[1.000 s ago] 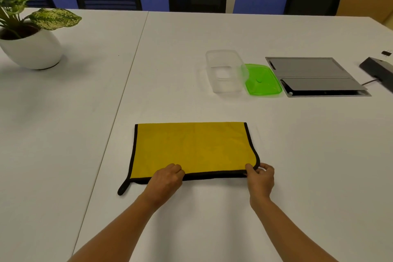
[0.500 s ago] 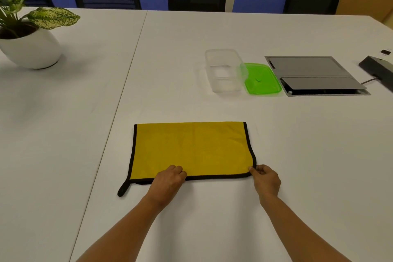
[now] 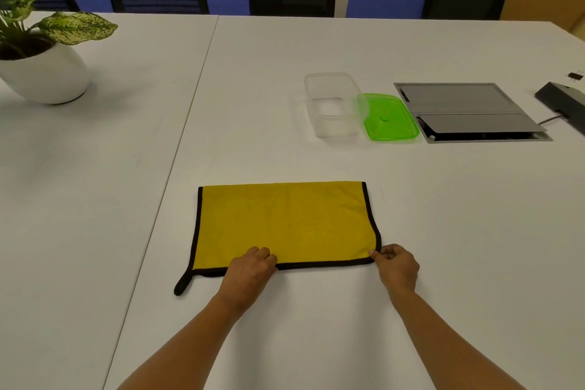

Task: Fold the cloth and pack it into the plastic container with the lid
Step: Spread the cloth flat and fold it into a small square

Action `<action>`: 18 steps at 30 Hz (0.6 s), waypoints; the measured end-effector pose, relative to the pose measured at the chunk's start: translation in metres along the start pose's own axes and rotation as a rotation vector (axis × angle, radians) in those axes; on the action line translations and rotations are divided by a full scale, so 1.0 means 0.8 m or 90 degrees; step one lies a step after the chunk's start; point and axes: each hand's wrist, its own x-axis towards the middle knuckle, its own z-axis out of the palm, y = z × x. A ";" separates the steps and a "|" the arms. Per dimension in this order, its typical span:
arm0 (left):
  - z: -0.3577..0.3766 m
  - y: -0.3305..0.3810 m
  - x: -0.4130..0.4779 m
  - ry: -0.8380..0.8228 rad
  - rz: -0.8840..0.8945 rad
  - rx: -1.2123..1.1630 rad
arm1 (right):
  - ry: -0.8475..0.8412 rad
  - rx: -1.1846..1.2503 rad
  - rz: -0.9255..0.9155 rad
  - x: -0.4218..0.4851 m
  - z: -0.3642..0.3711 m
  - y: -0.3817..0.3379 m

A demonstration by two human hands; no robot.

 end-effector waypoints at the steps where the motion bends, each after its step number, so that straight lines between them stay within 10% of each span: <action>1: -0.001 0.000 0.002 -0.002 0.004 0.004 | -0.003 -0.003 0.000 0.002 -0.001 0.000; 12: -0.025 -0.053 0.010 -0.019 -0.035 0.043 | -0.036 -0.040 -0.016 0.011 -0.004 0.001; 18: -0.076 -0.073 0.044 0.138 -0.034 0.044 | -0.023 -0.017 -0.017 0.007 -0.002 0.004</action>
